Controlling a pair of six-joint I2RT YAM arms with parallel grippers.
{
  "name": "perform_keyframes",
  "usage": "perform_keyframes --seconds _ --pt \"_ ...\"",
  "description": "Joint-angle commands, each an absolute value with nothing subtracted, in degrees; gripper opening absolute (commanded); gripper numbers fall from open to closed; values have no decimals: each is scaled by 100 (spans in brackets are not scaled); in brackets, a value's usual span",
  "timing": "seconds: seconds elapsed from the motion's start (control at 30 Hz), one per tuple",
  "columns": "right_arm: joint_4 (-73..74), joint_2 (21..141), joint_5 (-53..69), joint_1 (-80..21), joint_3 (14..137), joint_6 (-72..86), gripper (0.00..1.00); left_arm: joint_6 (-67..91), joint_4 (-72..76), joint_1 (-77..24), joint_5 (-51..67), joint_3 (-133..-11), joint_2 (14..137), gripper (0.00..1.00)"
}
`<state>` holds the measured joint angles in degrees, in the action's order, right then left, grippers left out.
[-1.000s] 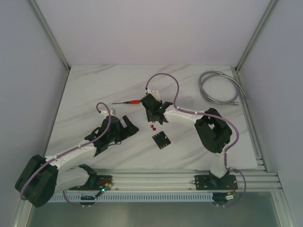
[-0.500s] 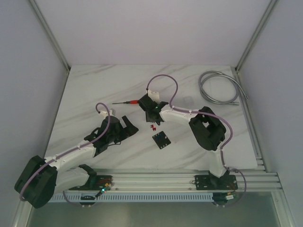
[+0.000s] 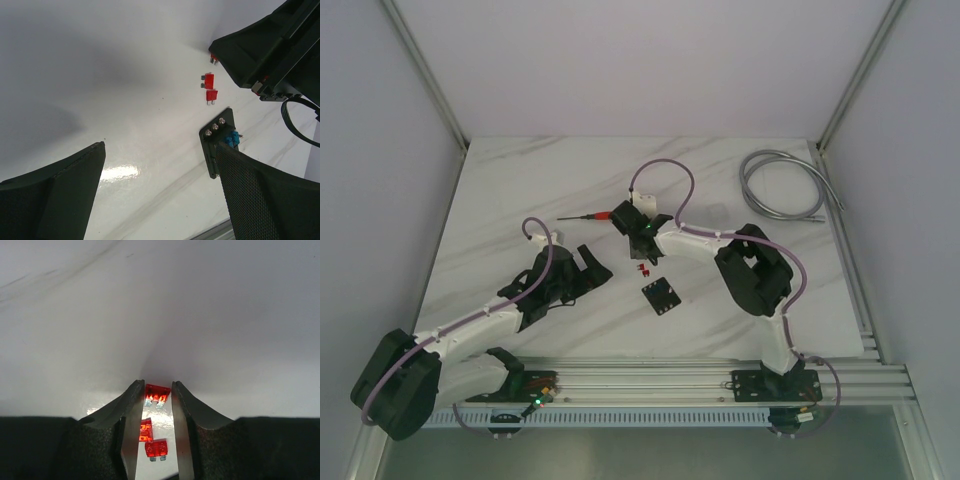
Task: Snap on the fuse box
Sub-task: Pick up the fuse from the center of the board.
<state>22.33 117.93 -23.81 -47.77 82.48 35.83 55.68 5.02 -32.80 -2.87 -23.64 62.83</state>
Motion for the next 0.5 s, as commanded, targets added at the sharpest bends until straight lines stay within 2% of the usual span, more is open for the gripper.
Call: perform_keyframes --seconds 0.0,0.47 --pt "2350 11928 -2455 -4796 8443 3719 34 5590 422 -3254 -356 -2325 6219 100" --pt "2301 11753 -2408 -4799 8366 3698 28 5469 490 -3252 -201 -2375 6224 100"
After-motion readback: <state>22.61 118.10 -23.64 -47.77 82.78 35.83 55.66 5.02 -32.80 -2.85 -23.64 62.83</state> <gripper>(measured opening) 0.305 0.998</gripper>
